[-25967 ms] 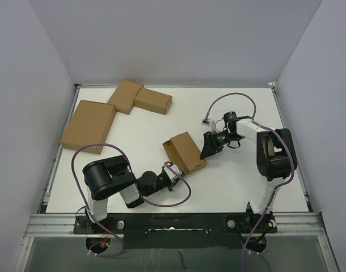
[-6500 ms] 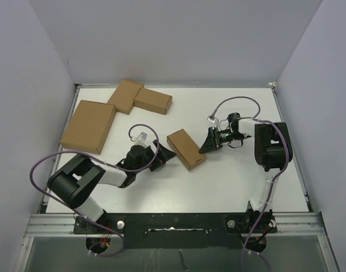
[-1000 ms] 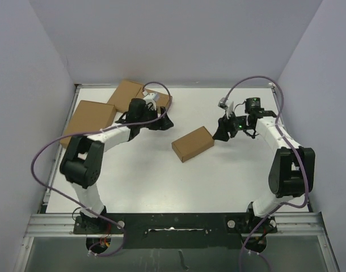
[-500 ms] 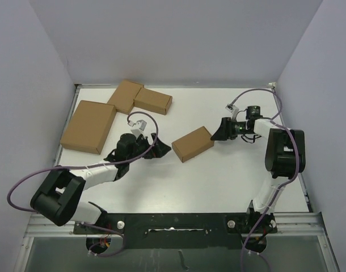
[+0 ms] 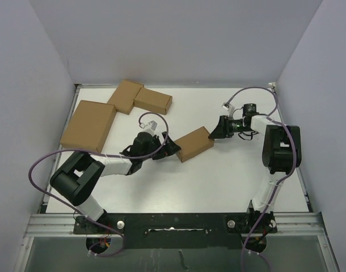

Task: Fold the paper box

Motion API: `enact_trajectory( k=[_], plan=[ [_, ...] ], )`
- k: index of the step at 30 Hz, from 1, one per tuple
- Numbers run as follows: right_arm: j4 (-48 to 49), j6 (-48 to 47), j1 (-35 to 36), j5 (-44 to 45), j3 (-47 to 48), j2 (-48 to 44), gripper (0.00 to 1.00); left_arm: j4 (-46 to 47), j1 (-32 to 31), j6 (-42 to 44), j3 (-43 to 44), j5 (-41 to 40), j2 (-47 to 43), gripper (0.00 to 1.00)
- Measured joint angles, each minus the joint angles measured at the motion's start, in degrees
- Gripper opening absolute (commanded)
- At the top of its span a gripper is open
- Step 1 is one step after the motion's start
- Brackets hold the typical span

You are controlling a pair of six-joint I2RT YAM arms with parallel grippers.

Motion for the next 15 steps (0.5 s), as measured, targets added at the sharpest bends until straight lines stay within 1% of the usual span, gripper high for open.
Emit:
enact_trajectory(
  k=[3,7,9,15],
  plan=[
    [-1.68,-1.03,0.33,-0.24,0.33,0.92,0.46,-0.07,-0.04,-0.26,2.21,0.00,2.21,0.84],
    [-3.98,-2.73,0.68,-0.26,0.74,1.36,0.41,-0.04,-0.04,-0.20,5.18,0.31,5.57,0.73],
    [-5.38,-3.91,0.70,-0.26,1.07,1.36,0.39,-0.02,-0.04,-0.04,6.16,0.61,6.88,0.72],
    [-11.13,-9.49,0.83,-0.20,1.81,1.36,0.38,-2.19,0.13,1.70,8.63,0.90,8.63,0.70]
  ],
)
